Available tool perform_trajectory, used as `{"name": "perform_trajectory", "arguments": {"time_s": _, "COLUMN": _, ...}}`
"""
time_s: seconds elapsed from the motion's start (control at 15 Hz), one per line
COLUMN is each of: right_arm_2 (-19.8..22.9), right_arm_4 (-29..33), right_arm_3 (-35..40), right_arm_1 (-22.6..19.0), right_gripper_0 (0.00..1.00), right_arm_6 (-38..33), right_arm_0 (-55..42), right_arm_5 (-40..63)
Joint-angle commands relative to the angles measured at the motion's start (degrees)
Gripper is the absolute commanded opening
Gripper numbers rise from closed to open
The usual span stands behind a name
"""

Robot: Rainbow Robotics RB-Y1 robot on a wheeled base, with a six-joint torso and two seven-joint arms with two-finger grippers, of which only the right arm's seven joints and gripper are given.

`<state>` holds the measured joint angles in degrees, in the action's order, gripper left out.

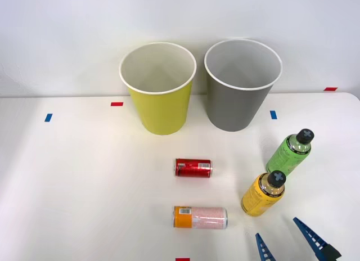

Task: Put cans in the gray bin, plastic bottles in the light green bin

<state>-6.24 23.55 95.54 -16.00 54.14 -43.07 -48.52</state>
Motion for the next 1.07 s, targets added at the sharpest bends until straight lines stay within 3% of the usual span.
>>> {"name": "perform_trajectory", "arguments": {"time_s": 0.07, "right_arm_2": 0.0, "right_arm_4": 0.0, "right_arm_3": 0.0, "right_arm_1": 0.0, "right_gripper_0": 1.0, "right_arm_6": 0.0, "right_arm_0": 0.0, "right_arm_5": 0.0}}
{"name": "perform_trajectory", "arguments": {"time_s": 1.07, "right_arm_2": 0.0, "right_arm_4": 0.0, "right_arm_3": 0.0, "right_arm_1": 0.0, "right_gripper_0": 1.0, "right_arm_6": 0.0, "right_arm_0": 0.0, "right_arm_5": 0.0}}
